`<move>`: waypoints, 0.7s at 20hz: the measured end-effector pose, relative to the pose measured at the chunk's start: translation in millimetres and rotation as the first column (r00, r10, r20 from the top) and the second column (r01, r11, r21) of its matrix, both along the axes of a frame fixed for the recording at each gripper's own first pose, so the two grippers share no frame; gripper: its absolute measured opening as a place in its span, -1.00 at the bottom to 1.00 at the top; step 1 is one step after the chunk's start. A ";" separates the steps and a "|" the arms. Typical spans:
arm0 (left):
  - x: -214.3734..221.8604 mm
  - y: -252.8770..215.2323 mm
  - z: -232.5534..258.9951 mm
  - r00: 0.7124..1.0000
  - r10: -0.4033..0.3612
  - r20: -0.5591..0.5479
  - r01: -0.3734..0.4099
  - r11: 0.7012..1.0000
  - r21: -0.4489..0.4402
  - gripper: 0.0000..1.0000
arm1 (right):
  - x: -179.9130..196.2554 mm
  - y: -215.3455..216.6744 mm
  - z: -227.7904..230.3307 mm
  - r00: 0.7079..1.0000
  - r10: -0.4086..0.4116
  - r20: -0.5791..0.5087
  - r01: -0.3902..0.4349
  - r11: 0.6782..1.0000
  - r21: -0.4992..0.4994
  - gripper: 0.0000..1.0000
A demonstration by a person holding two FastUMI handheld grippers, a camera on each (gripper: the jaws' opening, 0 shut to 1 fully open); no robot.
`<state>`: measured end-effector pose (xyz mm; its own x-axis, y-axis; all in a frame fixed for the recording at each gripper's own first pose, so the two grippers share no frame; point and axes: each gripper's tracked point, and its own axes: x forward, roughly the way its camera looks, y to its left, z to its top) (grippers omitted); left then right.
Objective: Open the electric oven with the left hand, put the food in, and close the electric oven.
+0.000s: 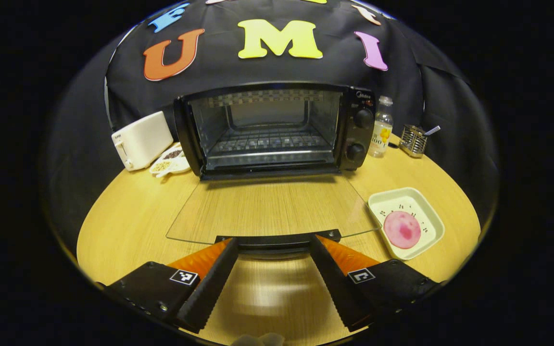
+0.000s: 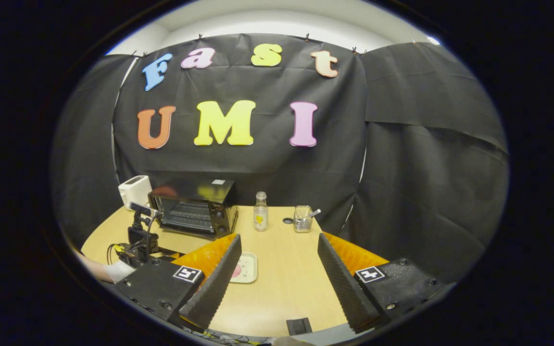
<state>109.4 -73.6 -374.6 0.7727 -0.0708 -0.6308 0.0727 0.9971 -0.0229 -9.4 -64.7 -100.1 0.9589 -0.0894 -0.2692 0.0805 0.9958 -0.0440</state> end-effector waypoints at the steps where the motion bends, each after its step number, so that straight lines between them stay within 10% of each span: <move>1: -0.8 -2.4 0.5 1.000 -0.002 0.000 0.002 1.000 -0.008 0.94 | -1.0 -2.3 -3.8 1.000 -0.005 -0.010 0.005 1.000 0.001 1.00; 14: -6.7 16.2 8.9 1.000 0.018 0.025 -0.018 1.000 -0.014 0.94 | 1.6 -3.0 -45.1 0.996 0.007 -0.090 -0.004 1.000 0.027 1.00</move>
<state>102.7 -57.4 -365.7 0.7894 -0.0654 -0.6104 0.0555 0.9978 -0.0351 -7.8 -67.7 -145.2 0.9313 -0.0757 -0.3563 0.0720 0.9971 -0.0237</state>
